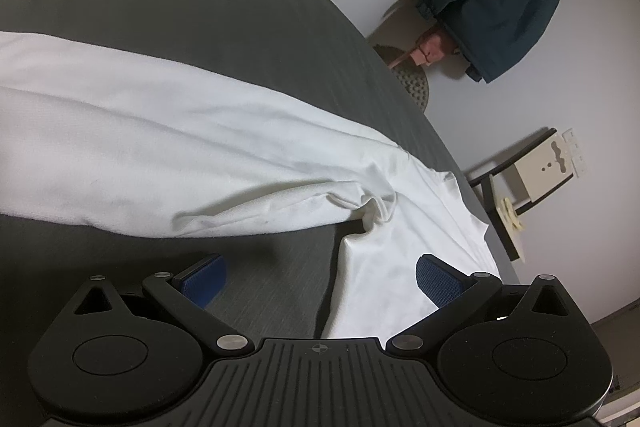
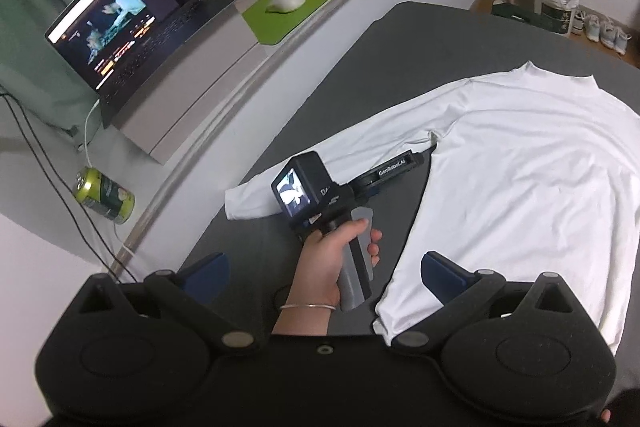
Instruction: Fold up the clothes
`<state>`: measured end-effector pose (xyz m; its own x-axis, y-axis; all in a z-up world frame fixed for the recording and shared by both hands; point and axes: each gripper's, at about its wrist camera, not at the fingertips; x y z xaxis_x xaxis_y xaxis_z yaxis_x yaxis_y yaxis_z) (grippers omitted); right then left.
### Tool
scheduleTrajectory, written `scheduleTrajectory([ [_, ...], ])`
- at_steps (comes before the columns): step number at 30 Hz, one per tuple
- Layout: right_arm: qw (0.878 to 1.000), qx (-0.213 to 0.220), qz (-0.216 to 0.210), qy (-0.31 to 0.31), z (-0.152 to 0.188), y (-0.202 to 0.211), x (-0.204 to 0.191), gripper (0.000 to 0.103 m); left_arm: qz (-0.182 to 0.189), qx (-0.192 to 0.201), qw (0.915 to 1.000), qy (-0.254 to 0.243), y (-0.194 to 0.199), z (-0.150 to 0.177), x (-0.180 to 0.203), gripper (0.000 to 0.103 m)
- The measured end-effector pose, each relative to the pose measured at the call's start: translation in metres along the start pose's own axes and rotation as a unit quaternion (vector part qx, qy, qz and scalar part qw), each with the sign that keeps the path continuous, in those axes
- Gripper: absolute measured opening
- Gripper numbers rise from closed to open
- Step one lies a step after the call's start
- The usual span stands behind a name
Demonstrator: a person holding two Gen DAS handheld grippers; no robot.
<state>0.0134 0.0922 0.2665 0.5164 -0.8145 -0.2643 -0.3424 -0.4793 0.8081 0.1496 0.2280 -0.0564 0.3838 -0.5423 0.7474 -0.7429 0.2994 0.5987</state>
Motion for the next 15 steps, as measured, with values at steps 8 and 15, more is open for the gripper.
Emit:
scheduleTrajectory([
  [8, 0.997, 0.041, 0.014, -0.057, 0.059, -0.030, 0.070, 0.103, 0.004, -0.009, 0.9999, 0.007, 0.003, -0.005, 0.000, 0.103],
  [15, 0.993, 0.058, 0.106, -0.009, 0.131, -0.092, 0.105, 0.103, 0.020, -0.004, 0.9996, 0.021, 0.002, -0.013, -0.004, 0.103],
])
Point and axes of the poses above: each gripper's, at about its wrist camera, not at the fingertips, and y roughly against the way its jaws point, x to its right, z to its underside, and after that the axes turned 13 degrees about y, right-handed
